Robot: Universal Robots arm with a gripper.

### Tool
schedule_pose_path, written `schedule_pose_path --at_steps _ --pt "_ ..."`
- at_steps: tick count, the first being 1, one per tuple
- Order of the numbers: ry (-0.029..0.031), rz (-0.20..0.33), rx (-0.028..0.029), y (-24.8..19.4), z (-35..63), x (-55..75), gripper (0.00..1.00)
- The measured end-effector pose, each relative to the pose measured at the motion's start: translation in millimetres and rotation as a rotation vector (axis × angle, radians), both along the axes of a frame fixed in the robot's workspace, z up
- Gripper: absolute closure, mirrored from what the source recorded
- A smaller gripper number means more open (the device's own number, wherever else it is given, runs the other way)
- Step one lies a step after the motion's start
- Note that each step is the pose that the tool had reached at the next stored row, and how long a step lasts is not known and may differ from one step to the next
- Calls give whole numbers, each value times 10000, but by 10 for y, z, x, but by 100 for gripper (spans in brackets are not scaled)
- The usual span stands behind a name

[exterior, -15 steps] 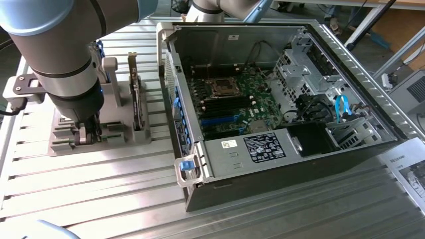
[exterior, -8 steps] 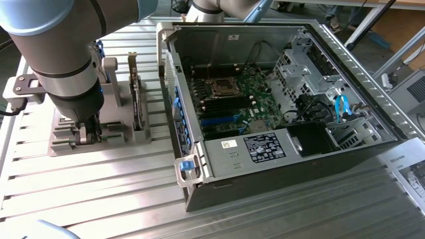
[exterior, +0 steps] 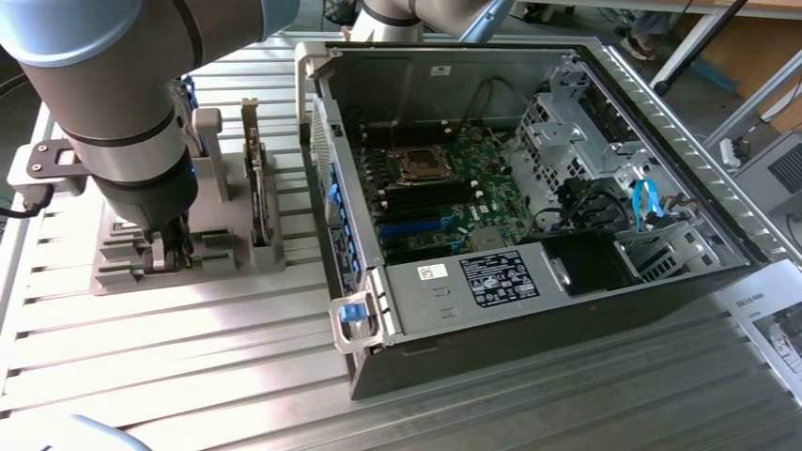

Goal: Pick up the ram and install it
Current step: 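Pick up the ram and move it above insertion slot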

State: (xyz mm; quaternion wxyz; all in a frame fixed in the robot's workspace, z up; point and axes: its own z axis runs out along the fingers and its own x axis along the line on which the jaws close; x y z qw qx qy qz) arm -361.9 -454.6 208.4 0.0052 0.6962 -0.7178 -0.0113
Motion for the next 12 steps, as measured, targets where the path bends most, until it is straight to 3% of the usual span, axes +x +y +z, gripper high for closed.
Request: schedule_pose_path --at_steps 12 --pt "1 0 -1 0 10 0 76"
